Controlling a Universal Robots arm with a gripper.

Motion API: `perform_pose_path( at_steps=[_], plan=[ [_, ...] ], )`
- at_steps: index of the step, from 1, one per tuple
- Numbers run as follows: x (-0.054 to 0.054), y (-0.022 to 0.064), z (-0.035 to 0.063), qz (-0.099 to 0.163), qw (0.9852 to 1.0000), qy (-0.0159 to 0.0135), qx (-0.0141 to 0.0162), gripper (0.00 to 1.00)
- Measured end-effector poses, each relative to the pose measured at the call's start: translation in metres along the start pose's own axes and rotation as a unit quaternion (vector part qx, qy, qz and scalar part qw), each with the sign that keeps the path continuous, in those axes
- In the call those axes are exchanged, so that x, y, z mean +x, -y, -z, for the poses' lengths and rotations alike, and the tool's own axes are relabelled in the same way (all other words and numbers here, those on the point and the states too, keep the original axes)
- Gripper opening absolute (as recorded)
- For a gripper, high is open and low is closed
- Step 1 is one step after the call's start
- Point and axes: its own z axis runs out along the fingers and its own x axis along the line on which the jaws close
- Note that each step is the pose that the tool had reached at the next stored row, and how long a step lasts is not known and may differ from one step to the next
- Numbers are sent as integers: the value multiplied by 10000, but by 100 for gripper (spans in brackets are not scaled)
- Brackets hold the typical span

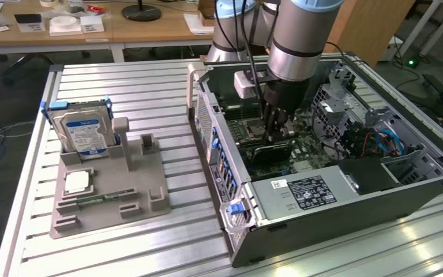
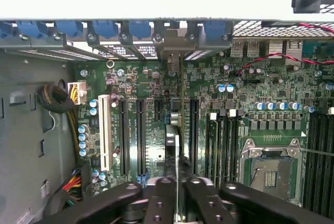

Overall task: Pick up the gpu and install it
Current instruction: 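Insert the gpu into the slot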

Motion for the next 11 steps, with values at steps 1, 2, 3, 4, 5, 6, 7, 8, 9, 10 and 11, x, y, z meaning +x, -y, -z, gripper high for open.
perform_pose_path(
  at_steps=[1, 2, 3, 4, 5, 6, 7, 8, 9, 10, 11],
  plan=[
    [0, 0, 0, 0, 10000, 0, 0, 16],
    [0, 0, 0, 0, 10000, 0, 0, 10],
    [0, 0, 0, 0, 10000, 0, 0, 11],
    [0, 0, 0, 0, 10000, 0, 0, 11],
    [0, 0, 0, 0, 10000, 0, 0, 11],
    [0, 0, 0, 0, 10000, 0, 0, 11],
    [0, 0, 0, 0, 10000, 0, 0, 11],
    [0, 0, 0, 0, 10000, 0, 0, 11],
    [0, 0, 0, 0, 10000, 0, 0, 11],
    [0, 0, 0, 0, 10000, 1, 0, 11],
    [0, 0, 0, 0, 10000, 0, 0, 11]
  ],
)
